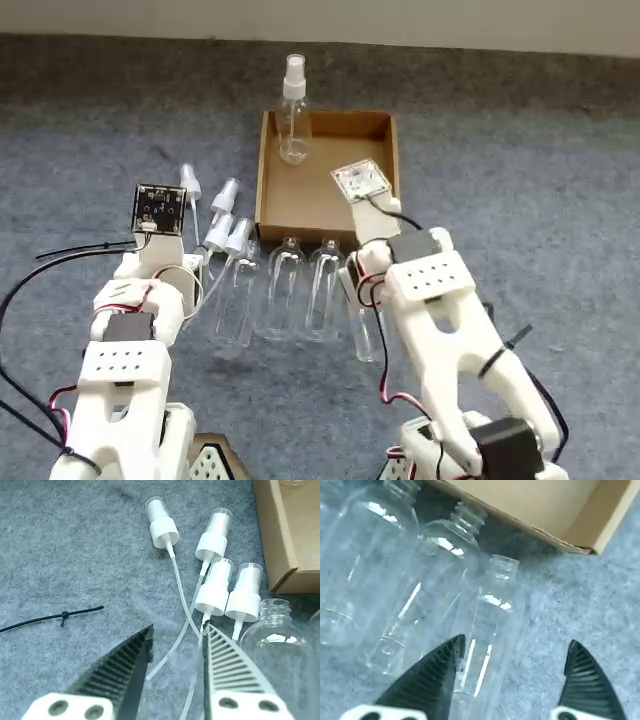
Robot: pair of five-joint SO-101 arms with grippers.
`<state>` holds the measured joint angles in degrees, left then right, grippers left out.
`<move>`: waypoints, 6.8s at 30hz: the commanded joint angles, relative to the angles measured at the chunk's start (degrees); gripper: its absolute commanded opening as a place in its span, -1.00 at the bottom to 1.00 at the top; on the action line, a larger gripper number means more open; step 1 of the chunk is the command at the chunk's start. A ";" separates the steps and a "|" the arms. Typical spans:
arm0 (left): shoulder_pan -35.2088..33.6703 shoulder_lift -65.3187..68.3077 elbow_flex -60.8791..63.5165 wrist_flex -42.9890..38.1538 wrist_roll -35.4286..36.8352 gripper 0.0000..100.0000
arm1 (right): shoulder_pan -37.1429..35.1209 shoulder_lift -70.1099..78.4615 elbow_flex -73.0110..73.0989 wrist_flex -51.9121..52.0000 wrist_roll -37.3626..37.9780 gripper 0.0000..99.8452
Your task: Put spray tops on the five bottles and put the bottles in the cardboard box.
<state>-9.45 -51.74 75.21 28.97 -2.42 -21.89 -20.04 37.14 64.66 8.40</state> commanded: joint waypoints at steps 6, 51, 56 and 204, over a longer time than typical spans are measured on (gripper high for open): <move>1.01 -0.75 -0.22 -1.14 -0.44 -0.69 | -2.59 6.11 -5.32 -3.56 -2.73 -0.45; -2.68 -0.57 -8.75 6.77 -0.35 -0.68 | -3.56 -30.20 15.60 -8.40 -1.23 -0.99; -3.03 6.20 -18.77 12.92 -0.35 -0.68 | -5.14 -41.19 23.25 -8.40 2.73 -0.99; 41.71 29.49 -77.58 9.67 4.13 -0.94 | -15.69 -85.32 47.43 -18.68 -1.23 -0.99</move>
<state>31.43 -21.93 1.63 39.69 2.24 -37.19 -104.88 84.97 45.41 6.46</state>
